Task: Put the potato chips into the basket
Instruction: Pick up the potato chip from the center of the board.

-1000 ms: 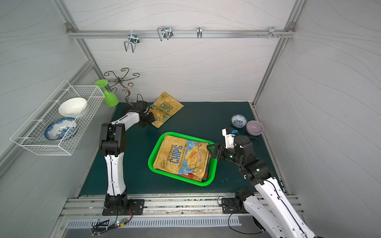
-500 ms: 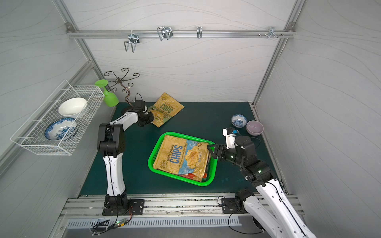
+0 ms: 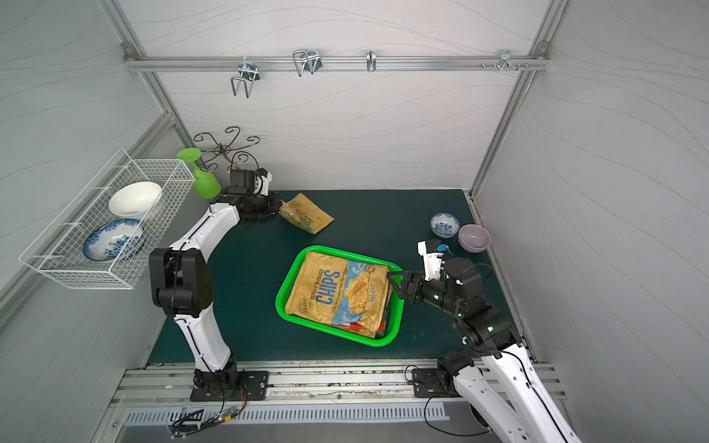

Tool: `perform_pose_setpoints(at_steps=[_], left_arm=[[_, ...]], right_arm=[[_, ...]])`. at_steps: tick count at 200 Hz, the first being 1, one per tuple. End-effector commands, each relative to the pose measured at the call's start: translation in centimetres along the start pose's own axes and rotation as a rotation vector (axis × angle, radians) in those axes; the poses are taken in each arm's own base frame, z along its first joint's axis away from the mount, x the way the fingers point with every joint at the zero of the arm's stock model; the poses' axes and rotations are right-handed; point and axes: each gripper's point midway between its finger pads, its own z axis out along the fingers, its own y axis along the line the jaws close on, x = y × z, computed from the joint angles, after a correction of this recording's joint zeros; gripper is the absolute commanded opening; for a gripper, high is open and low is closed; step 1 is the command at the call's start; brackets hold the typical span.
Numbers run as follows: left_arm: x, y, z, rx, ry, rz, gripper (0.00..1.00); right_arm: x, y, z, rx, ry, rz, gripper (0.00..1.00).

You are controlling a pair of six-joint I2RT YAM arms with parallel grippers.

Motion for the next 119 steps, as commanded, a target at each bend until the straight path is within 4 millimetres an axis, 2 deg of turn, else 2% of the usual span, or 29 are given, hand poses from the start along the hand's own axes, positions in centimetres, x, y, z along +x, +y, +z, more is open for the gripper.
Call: perform_pose_setpoints(at_steps=[1, 65, 119], left_arm=[[-4.0, -3.7, -3.9, 0.103, -0.123, 0.121, 0.0], [-6.3, -9.2, -8.8, 0.231, -0.191, 0.239, 0.0], [-8.0, -13.3, -14.4, 0.165, -0.323, 0.45, 0.0]], right_arm=[[0.0, 0.7, -0.6, -0.025, -0.003, -0.002, 0.7], [0.5, 1.0, -0.5, -0.056, 0.012, -0.005, 0.7], [0.9, 1.1, -0.3, -0.073, 0.024, -0.003, 0.7]])
